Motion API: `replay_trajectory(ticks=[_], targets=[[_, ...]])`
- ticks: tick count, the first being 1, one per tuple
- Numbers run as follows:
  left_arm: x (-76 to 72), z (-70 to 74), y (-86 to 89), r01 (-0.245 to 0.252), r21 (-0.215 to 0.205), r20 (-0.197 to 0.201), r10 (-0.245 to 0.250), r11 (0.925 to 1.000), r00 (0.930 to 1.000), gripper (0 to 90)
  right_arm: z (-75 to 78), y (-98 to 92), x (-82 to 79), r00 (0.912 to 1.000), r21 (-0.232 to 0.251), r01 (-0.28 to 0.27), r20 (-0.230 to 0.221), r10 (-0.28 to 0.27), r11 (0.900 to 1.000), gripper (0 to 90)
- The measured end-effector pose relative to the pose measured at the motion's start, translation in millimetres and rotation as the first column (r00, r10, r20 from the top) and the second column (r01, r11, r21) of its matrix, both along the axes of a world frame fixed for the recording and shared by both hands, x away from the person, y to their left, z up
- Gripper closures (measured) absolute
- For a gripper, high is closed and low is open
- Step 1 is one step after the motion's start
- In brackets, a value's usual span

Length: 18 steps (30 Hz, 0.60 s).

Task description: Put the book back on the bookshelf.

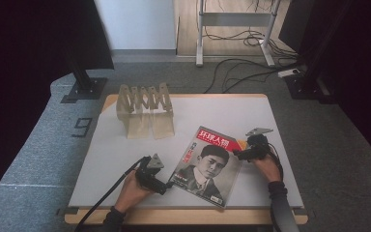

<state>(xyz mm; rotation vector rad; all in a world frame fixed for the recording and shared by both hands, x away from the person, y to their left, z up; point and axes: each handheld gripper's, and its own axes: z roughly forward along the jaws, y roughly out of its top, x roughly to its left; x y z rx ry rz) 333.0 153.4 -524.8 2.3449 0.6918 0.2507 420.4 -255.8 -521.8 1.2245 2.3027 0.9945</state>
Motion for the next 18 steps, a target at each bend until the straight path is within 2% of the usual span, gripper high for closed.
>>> replay_trajectory(ticks=[2,14,18], targets=[[0.5,-2.1,-1.0,0.000,0.013,0.001,0.000,0.9999,1.0000,0.0,-1.0,2.2,3.7,0.9999,0.002,-0.006,-0.008,0.006,1.000,4.5],[1.8,-2.4,-2.6,-0.004,0.013,0.009,0.004,0.9999,1.0000,0.0,-4.6,0.1,13.4,0.9985,-0.009,0.014,-0.053,-0.014,1.000,4.7],[2.8,-2.7,-3.3,-0.006,0.011,0.006,0.006,0.9999,1.0000,0.0,-6.0,-4.2,13.2,0.9978,0.014,0.028,-0.061,-0.028,0.999,6.6]])
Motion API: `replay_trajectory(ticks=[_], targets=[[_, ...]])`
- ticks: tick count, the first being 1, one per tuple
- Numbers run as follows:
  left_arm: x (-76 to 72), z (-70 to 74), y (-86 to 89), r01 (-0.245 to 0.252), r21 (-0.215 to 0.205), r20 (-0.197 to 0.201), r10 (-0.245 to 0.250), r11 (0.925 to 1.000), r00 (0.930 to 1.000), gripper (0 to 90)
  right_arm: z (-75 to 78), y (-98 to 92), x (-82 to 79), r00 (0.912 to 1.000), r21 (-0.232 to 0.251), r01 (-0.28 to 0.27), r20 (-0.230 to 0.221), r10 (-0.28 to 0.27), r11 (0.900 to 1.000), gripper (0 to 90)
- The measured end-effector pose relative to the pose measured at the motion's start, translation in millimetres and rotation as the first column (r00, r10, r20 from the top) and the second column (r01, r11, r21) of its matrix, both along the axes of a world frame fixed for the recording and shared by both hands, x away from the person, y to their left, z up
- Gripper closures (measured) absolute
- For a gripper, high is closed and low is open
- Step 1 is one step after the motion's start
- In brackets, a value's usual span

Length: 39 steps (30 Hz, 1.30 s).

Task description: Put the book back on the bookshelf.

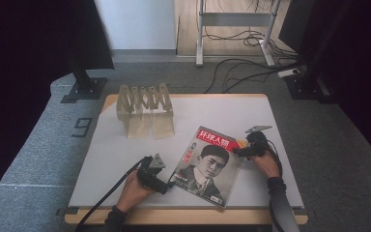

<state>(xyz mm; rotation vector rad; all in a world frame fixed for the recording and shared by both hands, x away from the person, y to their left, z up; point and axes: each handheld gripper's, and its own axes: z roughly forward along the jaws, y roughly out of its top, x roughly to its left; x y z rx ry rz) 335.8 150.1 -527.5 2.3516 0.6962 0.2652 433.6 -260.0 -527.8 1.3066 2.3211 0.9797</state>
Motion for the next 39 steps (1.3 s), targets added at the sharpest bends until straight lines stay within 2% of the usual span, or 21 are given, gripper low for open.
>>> replay_trajectory(ticks=[5,8,10,15,18,22,26,30,32,35,39], targets=[[0.4,-0.3,-0.4,-0.003,-0.001,-0.003,0.003,1.0000,1.0000,0.0,2.7,-1.3,-0.7,0.9998,0.019,-0.001,-0.020,0.001,1.000,12.4],[0.6,-0.3,-0.7,-0.004,0.000,-0.003,0.004,1.0000,1.0000,0.0,4.5,-2.7,-1.3,0.9989,0.067,-0.006,-0.045,0.009,0.998,15.3],[0.6,-0.3,-0.7,-0.004,0.001,-0.003,0.004,1.0000,1.0000,0.0,5.3,-3.2,-1.4,0.9986,0.077,-0.008,-0.052,0.012,0.997,16.4],[0.6,-0.4,-0.7,-0.004,0.001,-0.004,0.004,1.0000,1.0000,0.0,6.8,-6.0,-0.2,0.9973,0.112,0.024,-0.072,-0.016,0.993,20.8],[0.8,-0.5,-0.6,-0.002,0.000,-0.004,0.002,1.0000,1.0000,0.0,8.8,-10.4,0.3,0.9963,0.147,0.053,-0.074,-0.042,0.988,28.7],[0.9,-0.5,-0.5,-0.001,-0.001,-0.005,0.001,1.0000,1.0000,0.0,13.5,-16.4,-0.2,0.9930,0.180,0.100,-0.080,-0.086,0.979,45.1],[0.9,-0.5,-0.5,-0.001,-0.001,-0.005,0.001,1.0000,1.0000,0.0,16.6,-15.8,-0.6,0.9925,0.145,0.113,-0.063,-0.104,0.983,58.8],[0.9,-0.6,-0.5,-0.001,-0.001,-0.005,0.001,1.0000,1.0000,0.0,19.0,-7.8,-1.5,0.9938,0.036,0.107,-0.032,-0.106,0.994,70.9],[0.9,-0.6,-0.5,0.000,-0.001,-0.004,0.000,1.0000,1.0000,0.0,19.4,-7.0,-1.7,0.9939,0.030,0.107,-0.032,-0.106,0.994,72.7],[0.9,-0.6,-0.5,0.000,-0.001,-0.005,0.000,1.0000,1.0000,0.0,22.9,-5.1,-3.1,0.9939,0.020,0.108,-0.023,-0.108,0.994,80.0],[0.9,-0.6,-0.4,0.001,-0.002,-0.005,-0.001,1.0000,1.0000,0.0,31.9,-1.1,-5.6,0.9964,0.010,0.084,-0.010,-0.084,0.996,83.1]])
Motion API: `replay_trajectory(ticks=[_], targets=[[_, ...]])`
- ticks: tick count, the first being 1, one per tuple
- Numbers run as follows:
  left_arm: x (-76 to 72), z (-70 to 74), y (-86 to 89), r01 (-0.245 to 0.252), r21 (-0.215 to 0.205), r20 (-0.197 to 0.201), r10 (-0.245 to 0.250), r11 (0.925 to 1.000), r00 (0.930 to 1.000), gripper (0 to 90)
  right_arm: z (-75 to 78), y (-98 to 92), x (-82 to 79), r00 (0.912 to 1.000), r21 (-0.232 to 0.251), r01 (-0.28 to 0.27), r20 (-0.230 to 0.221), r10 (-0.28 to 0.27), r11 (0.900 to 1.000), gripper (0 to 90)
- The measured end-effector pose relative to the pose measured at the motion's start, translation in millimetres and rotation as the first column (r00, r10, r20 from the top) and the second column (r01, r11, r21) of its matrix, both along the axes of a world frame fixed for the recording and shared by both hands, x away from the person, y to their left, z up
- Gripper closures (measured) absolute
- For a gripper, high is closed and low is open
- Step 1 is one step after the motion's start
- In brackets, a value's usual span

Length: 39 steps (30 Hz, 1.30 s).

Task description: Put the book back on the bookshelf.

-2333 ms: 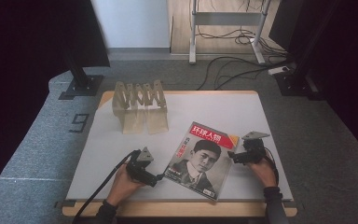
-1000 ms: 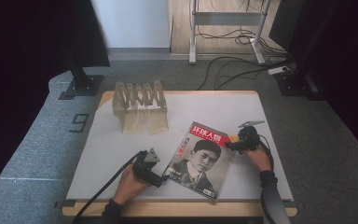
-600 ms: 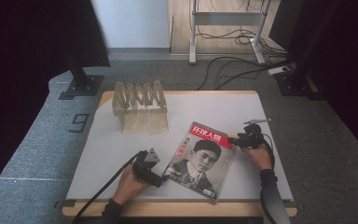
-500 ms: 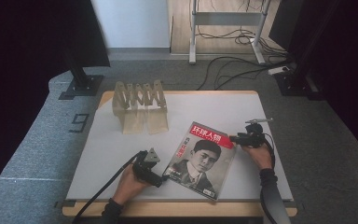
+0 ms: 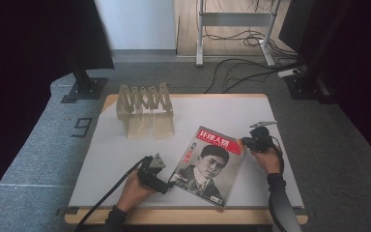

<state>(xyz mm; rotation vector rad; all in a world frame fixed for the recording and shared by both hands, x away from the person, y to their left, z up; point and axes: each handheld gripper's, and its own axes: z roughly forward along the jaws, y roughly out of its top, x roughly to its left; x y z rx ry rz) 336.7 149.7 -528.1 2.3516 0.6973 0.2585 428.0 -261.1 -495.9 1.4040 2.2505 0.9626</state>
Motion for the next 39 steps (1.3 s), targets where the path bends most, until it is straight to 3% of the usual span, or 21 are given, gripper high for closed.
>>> replay_trajectory(ticks=[9,14,18,22,26,31,37,39], targets=[[0.9,0.6,0.9,0.012,0.000,-0.004,-0.012,0.9999,0.9999,0.0,29.1,9.7,-8.5,0.9980,0.022,-0.048,0.041,0.047,0.999,84.9],[3.0,2.1,1.7,0.033,-0.014,-0.011,-0.033,0.9994,0.9994,2.7,52.1,19.3,-14.8,0.9914,0.018,-0.100,0.087,0.098,0.995,85.2],[8.7,5.8,3.0,0.034,-0.067,-0.032,-0.036,0.9972,0.9988,7.0,68.1,28.3,-18.7,0.9832,0.005,-0.140,0.119,0.139,0.990,85.3],[14.1,13.4,1.9,0.058,-0.057,-0.034,-0.060,0.9967,0.9976,8.3,81.4,34.2,-20.8,0.9768,0.005,-0.165,0.139,0.163,0.986,85.5],[20.2,23.0,0.3,0.084,-0.081,-0.044,-0.088,0.9931,0.9952,9.1,96.2,40.0,-24.2,0.9675,-0.005,-0.192,0.167,0.190,0.981,85.6],[29.1,32.2,-4.2,0.112,-0.079,-0.056,-0.116,0.9906,0.9916,9.3,114.2,47.5,-29.8,0.9559,-0.014,-0.216,0.201,0.215,0.976,85.7],[39.1,38.5,-14.2,0.151,-0.073,-0.060,-0.156,0.9857,0.9859,9.5,137.9,54.7,-38.2,0.9357,-0.029,-0.249,0.251,0.248,0.968,85.7],[42.4,39.5,-16.4,0.161,-0.089,-0.067,-0.167,0.9830,0.9836,10.0,144.1,56.0,-40.4,0.9291,-0.032,-0.260,0.264,0.259,0.965,85.7]])
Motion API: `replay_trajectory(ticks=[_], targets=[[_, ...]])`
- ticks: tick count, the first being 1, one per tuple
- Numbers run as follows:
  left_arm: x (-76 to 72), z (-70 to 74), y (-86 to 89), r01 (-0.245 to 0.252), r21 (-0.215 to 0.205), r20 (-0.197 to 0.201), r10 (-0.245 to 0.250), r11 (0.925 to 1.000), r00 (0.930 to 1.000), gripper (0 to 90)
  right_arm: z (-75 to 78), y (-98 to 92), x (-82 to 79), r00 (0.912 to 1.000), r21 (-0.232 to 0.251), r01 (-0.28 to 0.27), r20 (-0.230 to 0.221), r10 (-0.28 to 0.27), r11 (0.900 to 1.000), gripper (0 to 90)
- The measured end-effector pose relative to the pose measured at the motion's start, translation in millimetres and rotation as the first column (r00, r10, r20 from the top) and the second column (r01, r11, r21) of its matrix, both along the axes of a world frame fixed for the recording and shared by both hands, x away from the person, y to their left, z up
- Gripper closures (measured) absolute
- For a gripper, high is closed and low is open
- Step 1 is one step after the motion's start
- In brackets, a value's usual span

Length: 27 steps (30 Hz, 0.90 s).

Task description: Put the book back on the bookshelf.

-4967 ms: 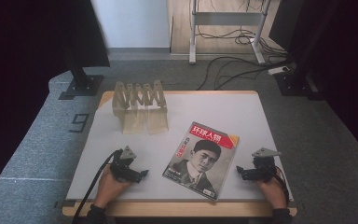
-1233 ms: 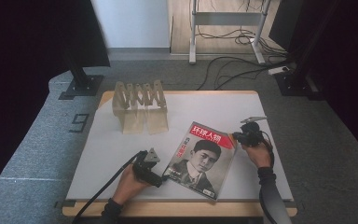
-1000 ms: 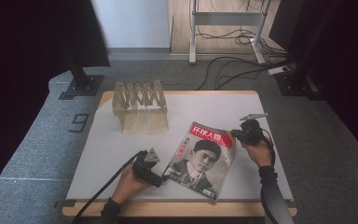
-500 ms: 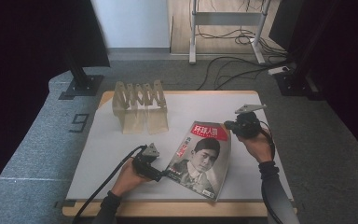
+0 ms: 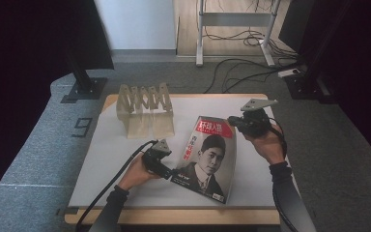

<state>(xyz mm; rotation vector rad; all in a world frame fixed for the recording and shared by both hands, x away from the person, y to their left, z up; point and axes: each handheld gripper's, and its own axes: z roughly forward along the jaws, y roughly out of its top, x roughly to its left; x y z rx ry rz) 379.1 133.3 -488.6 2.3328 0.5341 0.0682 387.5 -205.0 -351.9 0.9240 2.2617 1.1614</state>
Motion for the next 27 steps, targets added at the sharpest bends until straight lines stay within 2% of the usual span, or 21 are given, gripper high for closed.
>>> replay_trajectory(ticks=[6,9,14,17,20,22,25,27], targets=[[10.1,0.0,-9.1,0.026,-0.007,-0.009,-0.026,0.9996,0.9996,14.1,18.8,3.6,-8.4,0.9985,-0.002,-0.036,0.041,0.036,0.999,85.7],[15.5,-3.6,-14.2,0.040,0.005,-0.019,-0.040,0.9992,0.9990,14.3,26.6,4.6,-12.2,0.9972,-0.005,-0.051,0.054,0.051,0.999,85.7],[20.1,-11.1,-22.3,0.107,-0.039,-0.065,-0.110,0.9935,0.9918,18.0,34.1,6.3,-16.8,0.9940,-0.010,-0.075,0.079,0.075,0.997,85.7],[21.1,-13.9,-26.1,0.133,-0.036,-0.077,-0.135,0.9905,0.9878,24.6,35.6,6.6,-18.4,0.9928,-0.013,-0.084,0.085,0.085,0.996,85.7],[20.1,-15.7,-30.0,0.164,-0.029,-0.083,-0.165,0.9861,0.9827,36.9,35.7,6.1,-18.8,0.9915,-0.011,-0.094,0.090,0.094,0.996,85.7],[19.5,-14.7,-31.0,0.162,-0.027,-0.081,-0.163,0.9865,0.9833,41.2,35.4,5.6,-18.8,0.9911,-0.011,-0.097,0.090,0.098,0.995,85.7],[22.2,-11.2,-27.8,0.150,-0.080,-0.118,-0.158,0.9855,0.9803,55.3,35.2,4.6,-18.7,0.9914,-0.009,-0.093,0.092,0.093,0.996,85.7],[22.6,-8.5,-26.0,0.152,-0.105,-0.128,-0.165,0.9828,0.9779,63.7,35.5,3.4,-18.8,0.9914,-0.013,-0.092,0.092,0.093,0.996,85.7]])
